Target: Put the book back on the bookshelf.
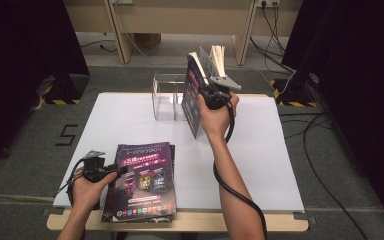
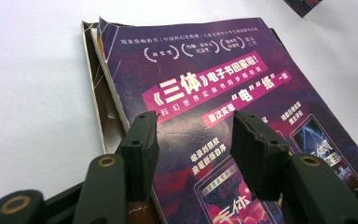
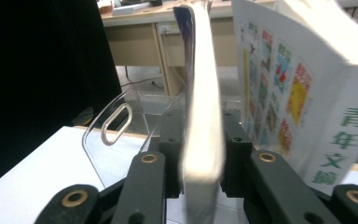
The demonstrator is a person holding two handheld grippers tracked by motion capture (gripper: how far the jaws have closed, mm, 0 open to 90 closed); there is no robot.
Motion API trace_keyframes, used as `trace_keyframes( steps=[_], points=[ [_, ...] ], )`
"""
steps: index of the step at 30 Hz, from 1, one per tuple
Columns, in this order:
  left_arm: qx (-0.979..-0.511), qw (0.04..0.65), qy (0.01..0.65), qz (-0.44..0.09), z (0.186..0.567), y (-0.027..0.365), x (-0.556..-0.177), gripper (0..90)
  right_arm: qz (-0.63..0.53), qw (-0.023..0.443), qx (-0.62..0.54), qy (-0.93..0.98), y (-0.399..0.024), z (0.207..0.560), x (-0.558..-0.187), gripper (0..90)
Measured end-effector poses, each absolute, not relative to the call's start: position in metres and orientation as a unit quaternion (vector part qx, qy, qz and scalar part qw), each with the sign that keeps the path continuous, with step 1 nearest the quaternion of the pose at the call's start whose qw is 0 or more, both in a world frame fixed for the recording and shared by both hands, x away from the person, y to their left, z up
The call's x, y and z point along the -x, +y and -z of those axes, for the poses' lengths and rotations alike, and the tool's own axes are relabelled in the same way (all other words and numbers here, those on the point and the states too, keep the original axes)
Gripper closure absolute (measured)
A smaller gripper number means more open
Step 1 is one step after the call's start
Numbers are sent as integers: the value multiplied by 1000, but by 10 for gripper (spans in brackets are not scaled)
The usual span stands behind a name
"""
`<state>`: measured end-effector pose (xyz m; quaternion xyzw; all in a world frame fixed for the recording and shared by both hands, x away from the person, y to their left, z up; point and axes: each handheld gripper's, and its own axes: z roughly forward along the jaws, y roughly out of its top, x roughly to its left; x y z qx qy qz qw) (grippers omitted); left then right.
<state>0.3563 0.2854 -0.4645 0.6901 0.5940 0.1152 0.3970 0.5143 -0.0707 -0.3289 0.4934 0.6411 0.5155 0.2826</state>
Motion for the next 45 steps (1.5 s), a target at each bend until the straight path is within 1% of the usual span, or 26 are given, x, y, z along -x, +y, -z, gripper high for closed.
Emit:
trace_keyframes(
  steps=[7,21,27,45],
  points=[
    [-689,398,595,-113,465,287,-357,503,-493,287,-506,647,-64,327,-517,824],
    [-688,398,596,-115,465,289,-357,504,-513,293,-498,635,-60,329,-519,832],
    [-686,400,597,-115,465,290,-357,503,-523,298,-493,628,-57,324,-520,832],
    [-683,402,599,-116,464,292,-357,504,-520,313,-498,619,-49,322,-542,832]
  ],
)
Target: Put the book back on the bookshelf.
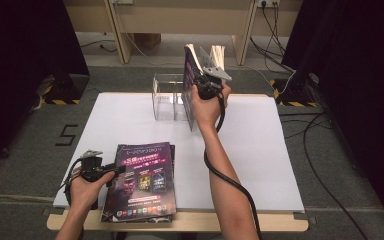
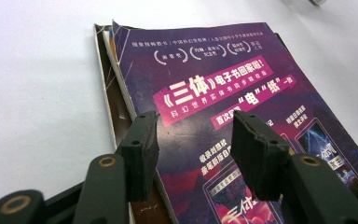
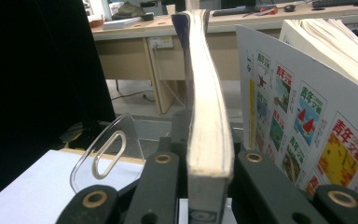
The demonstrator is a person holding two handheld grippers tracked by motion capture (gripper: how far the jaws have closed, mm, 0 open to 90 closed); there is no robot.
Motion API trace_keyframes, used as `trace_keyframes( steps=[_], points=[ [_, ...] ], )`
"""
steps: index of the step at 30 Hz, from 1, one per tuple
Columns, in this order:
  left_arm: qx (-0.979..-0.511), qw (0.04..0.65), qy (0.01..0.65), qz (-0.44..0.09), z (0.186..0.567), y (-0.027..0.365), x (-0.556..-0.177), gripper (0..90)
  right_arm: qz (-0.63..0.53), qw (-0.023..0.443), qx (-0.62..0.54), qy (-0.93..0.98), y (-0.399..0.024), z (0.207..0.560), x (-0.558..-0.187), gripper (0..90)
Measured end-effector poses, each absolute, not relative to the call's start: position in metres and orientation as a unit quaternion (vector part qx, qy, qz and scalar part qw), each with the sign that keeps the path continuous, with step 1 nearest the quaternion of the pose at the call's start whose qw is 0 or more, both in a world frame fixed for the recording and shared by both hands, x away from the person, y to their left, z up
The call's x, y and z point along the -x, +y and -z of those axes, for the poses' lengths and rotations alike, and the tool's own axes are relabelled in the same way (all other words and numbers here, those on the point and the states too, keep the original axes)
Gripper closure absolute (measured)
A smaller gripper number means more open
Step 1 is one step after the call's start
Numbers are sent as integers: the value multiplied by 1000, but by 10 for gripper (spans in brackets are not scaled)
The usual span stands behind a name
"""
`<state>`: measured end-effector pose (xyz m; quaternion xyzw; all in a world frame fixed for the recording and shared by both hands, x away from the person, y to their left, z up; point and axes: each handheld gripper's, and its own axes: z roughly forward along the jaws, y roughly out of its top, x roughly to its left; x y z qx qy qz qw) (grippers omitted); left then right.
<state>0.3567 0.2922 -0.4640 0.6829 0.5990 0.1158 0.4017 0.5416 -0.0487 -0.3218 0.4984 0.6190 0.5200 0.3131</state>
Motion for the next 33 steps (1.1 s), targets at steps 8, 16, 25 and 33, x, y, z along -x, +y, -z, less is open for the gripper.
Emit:
trace_keyframes(
  steps=[8,16,25,33],
  points=[
    [-683,401,599,-115,465,293,-357,504,-514,319,-501,619,-46,326,-552,832],
    [-683,401,600,-114,465,294,-357,504,-519,323,-498,615,-44,325,-557,832],
    [-683,401,600,-115,465,293,-357,504,-519,325,-496,616,-44,325,-558,831],
    [-682,402,600,-115,465,294,-357,504,-518,325,-499,614,-44,323,-563,831]
  ],
)
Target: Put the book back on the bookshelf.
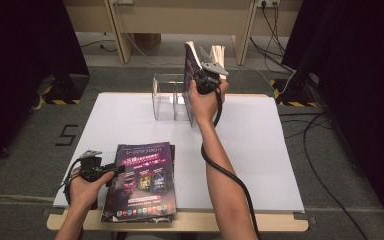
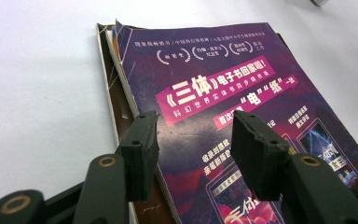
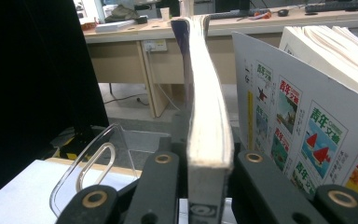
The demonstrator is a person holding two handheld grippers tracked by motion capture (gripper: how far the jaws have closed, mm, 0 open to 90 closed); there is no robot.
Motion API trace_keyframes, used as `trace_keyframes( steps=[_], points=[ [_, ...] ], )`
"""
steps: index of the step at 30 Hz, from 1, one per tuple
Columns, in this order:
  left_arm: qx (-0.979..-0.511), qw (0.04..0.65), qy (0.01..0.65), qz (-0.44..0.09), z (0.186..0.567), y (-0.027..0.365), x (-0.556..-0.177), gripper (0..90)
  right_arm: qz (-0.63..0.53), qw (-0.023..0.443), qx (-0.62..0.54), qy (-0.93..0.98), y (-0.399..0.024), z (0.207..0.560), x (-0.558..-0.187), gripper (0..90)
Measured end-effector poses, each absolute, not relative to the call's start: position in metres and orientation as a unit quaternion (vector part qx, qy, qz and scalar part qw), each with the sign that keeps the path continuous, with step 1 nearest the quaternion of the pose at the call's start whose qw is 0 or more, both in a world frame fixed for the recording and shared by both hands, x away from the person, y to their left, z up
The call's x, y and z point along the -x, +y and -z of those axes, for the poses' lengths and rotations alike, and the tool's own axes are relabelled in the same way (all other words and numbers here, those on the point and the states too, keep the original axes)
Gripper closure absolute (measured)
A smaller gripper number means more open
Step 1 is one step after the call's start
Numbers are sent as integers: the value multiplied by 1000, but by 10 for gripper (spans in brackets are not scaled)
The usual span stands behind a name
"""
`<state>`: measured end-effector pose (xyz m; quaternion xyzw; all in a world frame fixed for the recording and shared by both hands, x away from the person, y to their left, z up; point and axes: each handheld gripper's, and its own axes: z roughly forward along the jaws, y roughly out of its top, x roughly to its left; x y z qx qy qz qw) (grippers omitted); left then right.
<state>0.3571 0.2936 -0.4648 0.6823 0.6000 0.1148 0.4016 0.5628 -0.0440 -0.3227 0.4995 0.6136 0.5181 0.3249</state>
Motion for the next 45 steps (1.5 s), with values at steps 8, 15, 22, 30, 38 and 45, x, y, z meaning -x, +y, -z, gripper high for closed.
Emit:
trace_keyframes(
  steps=[8,15,22,30,38,45],
  points=[
    [-680,403,601,-115,465,294,-357,504,-512,325,-502,616,-42,328,-567,831],
    [-682,401,601,-114,464,295,-357,504,-513,326,-505,613,-41,331,-570,831],
    [-683,400,600,-114,465,295,-357,504,-509,333,-503,614,-40,332,-571,828],
    [-685,401,598,-114,465,293,-357,503,-497,336,-499,626,-42,330,-570,773],
    [-687,399,597,-113,466,290,-357,503,-496,328,-496,633,-45,330,-565,706],
    [-689,398,595,-112,466,289,-357,503,-492,322,-497,638,-44,331,-557,690]
  ],
)
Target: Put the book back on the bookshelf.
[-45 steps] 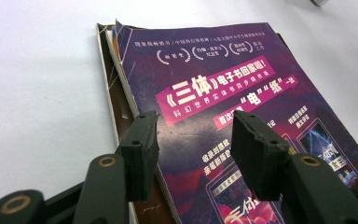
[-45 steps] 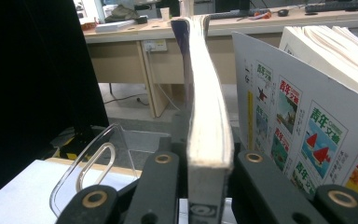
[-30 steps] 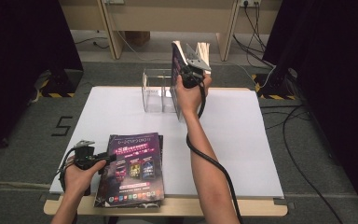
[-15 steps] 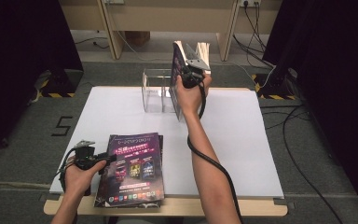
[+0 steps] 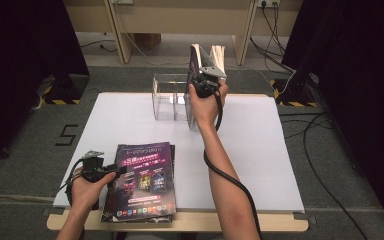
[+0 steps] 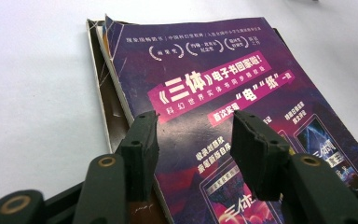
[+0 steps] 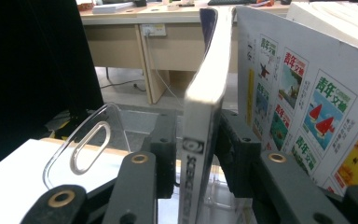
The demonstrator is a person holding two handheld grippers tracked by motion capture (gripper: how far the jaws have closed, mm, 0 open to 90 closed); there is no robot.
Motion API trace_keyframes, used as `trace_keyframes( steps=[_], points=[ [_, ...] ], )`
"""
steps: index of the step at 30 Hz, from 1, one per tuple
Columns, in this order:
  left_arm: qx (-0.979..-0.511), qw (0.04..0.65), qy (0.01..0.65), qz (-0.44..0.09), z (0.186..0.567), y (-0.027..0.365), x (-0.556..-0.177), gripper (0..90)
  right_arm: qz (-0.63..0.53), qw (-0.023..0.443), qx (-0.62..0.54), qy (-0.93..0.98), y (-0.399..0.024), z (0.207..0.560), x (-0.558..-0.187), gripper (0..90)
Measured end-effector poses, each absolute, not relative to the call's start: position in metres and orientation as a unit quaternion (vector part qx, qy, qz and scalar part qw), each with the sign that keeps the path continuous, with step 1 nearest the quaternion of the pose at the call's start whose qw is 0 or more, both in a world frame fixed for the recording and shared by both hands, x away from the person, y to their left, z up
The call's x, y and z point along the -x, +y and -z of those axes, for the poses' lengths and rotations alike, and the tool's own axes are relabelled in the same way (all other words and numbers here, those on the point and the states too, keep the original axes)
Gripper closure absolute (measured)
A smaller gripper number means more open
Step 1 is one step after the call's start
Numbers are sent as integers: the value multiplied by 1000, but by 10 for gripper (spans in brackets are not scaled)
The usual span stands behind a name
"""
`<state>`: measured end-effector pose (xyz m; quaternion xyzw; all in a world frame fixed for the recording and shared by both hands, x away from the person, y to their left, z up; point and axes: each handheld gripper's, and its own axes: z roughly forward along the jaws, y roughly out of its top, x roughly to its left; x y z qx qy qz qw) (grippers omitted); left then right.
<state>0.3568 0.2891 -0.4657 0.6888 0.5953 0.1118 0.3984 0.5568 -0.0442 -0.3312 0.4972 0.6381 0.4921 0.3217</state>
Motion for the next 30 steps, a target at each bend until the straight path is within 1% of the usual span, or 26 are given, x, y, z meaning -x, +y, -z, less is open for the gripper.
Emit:
trace_keyframes(
  steps=[5,11,21,24,30],
  points=[
    [-689,398,595,-112,466,289,-357,503,-499,311,-501,635,-47,336,-548,690],
    [-690,397,595,-112,466,288,-357,503,-505,297,-511,629,-52,344,-538,739],
    [-691,398,593,-112,466,287,-357,503,-494,302,-514,633,-53,345,-537,803],
    [-691,397,594,-113,466,287,-357,503,-494,303,-514,633,-52,346,-537,796],
    [-690,397,594,-113,466,287,-357,503,-494,305,-511,634,-53,346,-535,724]
  ],
)
